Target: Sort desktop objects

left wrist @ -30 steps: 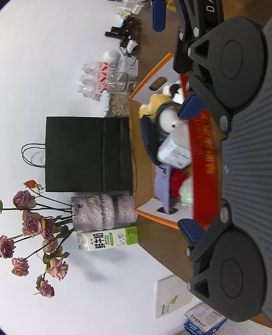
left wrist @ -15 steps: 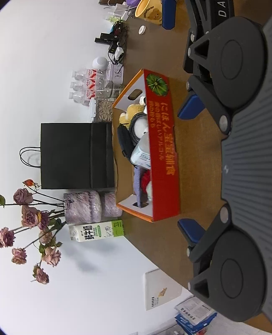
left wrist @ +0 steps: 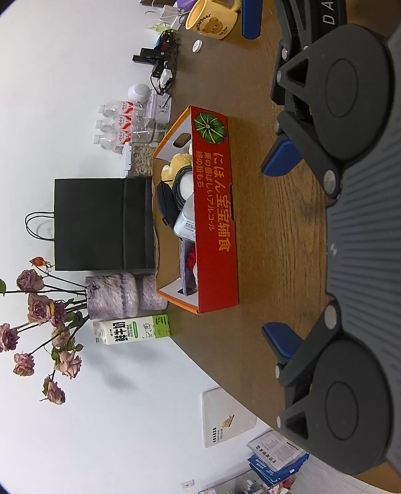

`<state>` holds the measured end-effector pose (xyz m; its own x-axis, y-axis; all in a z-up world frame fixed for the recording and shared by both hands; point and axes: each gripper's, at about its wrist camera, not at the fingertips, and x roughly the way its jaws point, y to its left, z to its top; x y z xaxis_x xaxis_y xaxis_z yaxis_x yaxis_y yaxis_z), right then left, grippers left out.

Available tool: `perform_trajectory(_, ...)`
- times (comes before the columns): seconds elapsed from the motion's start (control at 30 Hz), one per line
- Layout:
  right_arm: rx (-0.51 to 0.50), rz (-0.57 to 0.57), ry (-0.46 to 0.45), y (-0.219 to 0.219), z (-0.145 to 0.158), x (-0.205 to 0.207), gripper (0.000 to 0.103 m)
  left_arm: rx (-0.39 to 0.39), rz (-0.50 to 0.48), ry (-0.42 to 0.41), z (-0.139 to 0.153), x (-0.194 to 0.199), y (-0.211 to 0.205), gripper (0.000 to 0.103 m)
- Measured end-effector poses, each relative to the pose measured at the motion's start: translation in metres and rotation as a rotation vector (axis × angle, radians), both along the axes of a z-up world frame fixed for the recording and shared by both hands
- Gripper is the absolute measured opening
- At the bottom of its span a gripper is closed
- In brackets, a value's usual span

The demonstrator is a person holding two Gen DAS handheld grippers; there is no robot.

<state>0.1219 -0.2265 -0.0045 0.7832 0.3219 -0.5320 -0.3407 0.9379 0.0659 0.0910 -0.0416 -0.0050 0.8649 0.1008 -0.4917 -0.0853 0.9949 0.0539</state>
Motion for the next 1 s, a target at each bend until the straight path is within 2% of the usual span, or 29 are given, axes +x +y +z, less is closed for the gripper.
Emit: perform_trajectory(1.0,-0.01,-0.001,-0.005,0.0023,-0.0003,-0.0088,0.103,-0.015,0.011,-0.006,-0.0025,-0.0101,0.0069,0.103)
